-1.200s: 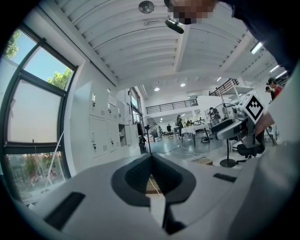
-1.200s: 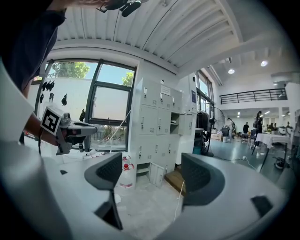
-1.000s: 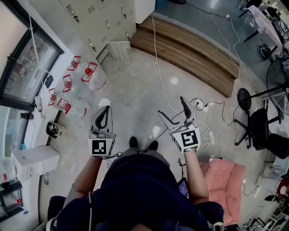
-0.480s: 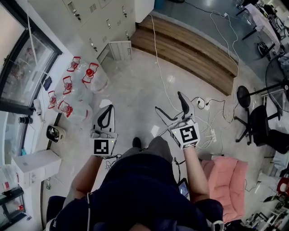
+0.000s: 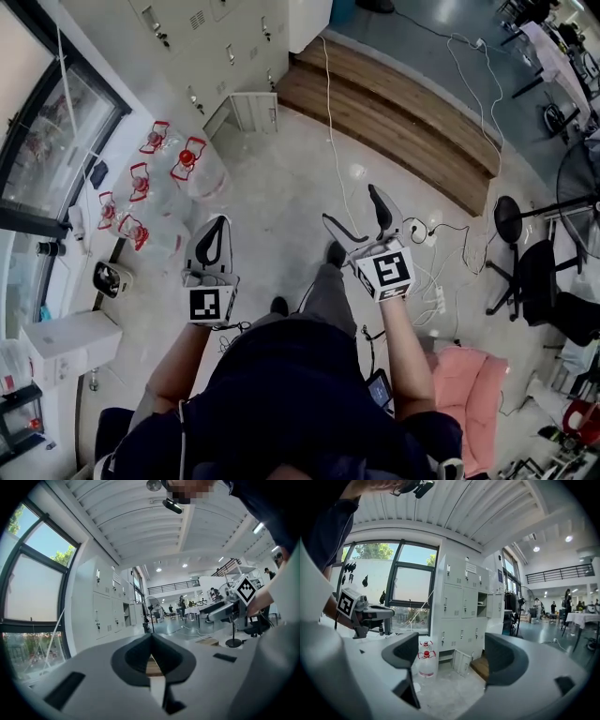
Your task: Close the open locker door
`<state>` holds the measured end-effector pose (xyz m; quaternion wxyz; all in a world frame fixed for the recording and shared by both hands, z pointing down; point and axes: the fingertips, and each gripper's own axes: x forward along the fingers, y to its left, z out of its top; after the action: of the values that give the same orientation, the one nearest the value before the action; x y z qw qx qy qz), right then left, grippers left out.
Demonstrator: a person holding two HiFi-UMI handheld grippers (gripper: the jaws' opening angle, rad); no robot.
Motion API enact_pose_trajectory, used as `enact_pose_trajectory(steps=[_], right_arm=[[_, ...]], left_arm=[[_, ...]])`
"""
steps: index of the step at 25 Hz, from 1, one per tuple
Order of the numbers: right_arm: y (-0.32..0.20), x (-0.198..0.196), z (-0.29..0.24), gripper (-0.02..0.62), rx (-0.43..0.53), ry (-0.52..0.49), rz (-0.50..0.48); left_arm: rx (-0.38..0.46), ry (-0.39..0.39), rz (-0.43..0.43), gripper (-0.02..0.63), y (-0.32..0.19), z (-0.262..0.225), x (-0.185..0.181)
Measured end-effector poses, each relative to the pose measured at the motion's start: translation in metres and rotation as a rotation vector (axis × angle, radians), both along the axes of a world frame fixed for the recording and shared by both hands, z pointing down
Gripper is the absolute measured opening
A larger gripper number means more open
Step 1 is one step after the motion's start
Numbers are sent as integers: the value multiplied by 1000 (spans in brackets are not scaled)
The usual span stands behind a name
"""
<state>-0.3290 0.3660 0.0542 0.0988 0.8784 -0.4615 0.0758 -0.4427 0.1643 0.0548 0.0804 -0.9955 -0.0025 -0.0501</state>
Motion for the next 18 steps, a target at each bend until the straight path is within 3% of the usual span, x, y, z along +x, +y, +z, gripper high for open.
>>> enact_pose_trajectory(steps=[4,13,18], right_arm=[[2,56,13,436,16,-29,-42],[17,196,35,431,6,-104,-206],[18,262,39,428,-25,-96,-279]], left_arm=[[-19,54,-66,3,1,-3,47],[10,37,-273,3,12,0,168],[4,31,-357,3,19,-2,217]])
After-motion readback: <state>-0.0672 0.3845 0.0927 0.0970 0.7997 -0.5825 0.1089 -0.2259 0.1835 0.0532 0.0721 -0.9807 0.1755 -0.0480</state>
